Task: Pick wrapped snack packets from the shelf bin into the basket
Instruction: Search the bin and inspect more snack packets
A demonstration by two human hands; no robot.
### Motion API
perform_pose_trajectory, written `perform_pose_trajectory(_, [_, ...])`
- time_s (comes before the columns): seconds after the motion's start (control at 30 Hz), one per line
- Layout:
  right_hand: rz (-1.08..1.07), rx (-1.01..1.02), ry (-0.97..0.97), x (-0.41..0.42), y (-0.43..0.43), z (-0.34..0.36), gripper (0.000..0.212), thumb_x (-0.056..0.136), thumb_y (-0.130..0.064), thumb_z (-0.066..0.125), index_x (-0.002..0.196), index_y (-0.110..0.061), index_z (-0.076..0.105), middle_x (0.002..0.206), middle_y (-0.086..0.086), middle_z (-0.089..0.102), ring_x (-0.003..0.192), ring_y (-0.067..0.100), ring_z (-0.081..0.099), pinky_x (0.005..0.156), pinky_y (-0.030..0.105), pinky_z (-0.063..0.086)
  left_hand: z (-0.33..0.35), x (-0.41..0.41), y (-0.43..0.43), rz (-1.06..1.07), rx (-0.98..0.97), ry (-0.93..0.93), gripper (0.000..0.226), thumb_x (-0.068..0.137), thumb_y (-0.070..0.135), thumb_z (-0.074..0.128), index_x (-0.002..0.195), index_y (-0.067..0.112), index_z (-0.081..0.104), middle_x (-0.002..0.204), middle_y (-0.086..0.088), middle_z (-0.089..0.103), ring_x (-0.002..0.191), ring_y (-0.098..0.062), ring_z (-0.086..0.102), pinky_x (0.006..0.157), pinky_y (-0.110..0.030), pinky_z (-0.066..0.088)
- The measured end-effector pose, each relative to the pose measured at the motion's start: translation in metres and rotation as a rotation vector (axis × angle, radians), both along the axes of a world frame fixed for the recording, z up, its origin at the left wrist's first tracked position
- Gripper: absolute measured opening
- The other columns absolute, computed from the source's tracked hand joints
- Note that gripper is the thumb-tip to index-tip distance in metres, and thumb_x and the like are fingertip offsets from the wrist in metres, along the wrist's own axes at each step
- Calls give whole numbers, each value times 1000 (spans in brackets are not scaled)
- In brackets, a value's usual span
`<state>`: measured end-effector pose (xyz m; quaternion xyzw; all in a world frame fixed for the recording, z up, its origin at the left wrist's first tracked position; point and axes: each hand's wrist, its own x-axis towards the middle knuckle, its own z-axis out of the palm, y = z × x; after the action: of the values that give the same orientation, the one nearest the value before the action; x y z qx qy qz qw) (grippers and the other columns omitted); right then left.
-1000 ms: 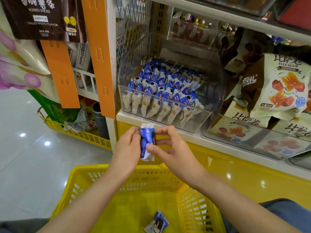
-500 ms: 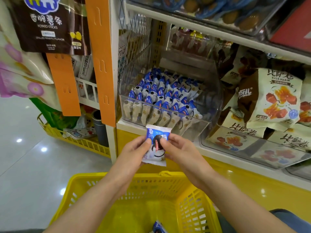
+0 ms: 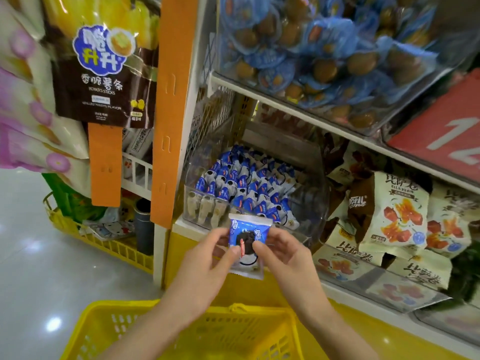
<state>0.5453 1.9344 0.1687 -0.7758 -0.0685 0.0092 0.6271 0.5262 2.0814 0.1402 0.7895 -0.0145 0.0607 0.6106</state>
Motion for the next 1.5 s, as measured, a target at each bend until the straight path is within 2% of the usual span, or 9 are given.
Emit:
perform_pose_trajectory(0.33, [-277, -694, -324, 122, -15, 78, 16, 86, -27, 63, 100, -18, 61, 84, -10, 62, 74, 0, 57, 59, 2, 41, 31, 78, 29, -4, 699, -368, 37, 97, 42, 31, 126, 24, 45, 126, 8, 50, 116, -10, 41, 97, -26, 27])
perform_pose_trajectory(0.47, [-280, -1257, -233, 163, -20, 70, 31, 95, -28, 49, 112, -4, 59, 102, 14, 65, 93, 28, 60, 75, 30, 44, 17, 89, 39, -38, 897, -473, 47, 97, 47, 22, 113, 20, 58, 110, 4, 64, 100, -14, 55, 88, -30, 35])
perform_pose_trajectory(0.63, [-254, -1481, -89, 183, -16, 53, 27, 95, -22, 50, 115, -4, 52, 115, 16, 57, 104, 28, 55, 78, 29, 41, 11, 95, 45, -9, 880, -648, 46, 91, 43, 32, 75, 22, 69, 70, 8, 67, 64, -10, 60, 68, -26, 45])
perform_pose_trajectory(0.8, [-206, -1491, 92, 198, -10, 36, 9, 91, -17, 57, 97, -11, 56, 96, 10, 57, 93, 23, 58, 69, 24, 39, 3, 101, 44, -25, 822, -732, 45, 90, 43, 34, 75, 22, 71, 68, 8, 68, 63, -9, 60, 68, -25, 47])
perform_pose_trajectory(0.9, [-172, -1339, 194, 209, -9, 31, 33, 95, -18, 51, 64, -16, 37, 68, -2, 37, 61, 10, 40, 51, 20, 28, 1, 103, 47, -35, 808, -760, 42, 91, 41, 36, 77, 21, 70, 69, 7, 68, 64, -10, 60, 67, -25, 47])
perform_pose_trajectory(1.03, [-186, -1293, 66, 220, -3, 30, 22, 98, -21, 41, 83, -10, 53, 92, 11, 55, 74, 18, 52, 67, 23, 36, -2, 107, 57, -32, 817, -758, 38, 93, 36, 35, 80, 19, 67, 72, 4, 67, 65, -12, 59, 66, -28, 47])
perform_pose_trajectory(1.17, [-121, -1005, -191, 243, 31, 30, 15, 98, -26, 38, 88, -31, 48, 94, 0, 55, 75, 4, 49, 77, 28, 38, -3, 108, 63, -23, 835, -749, 37, 95, 31, 35, 78, 16, 65, 71, 2, 64, 66, -16, 57, 67, -31, 46])
perform_pose_trajectory(1.27, [-8, -932, -155, 272, 62, 25, 27, 99, -28, 39, 114, -14, 57, 115, 10, 59, 98, 20, 55, 84, 29, 38, -3, 107, 63, -22, 845, -751, 36, 96, 30, 35, 79, 17, 64, 72, 3, 62, 66, -16, 55, 70, -29, 40])
perform_pose_trajectory(1.5, [-21, -953, -127, 313, 86, 15, 35, 94, -30, 51, 92, 2, 65, 88, 14, 62, 67, 17, 53, 61, 16, 38, -5, 109, 67, -61, 882, -767, 32, 94, 26, 37, 81, 16, 64, 75, 2, 63, 68, -16, 56, 72, -30, 41])
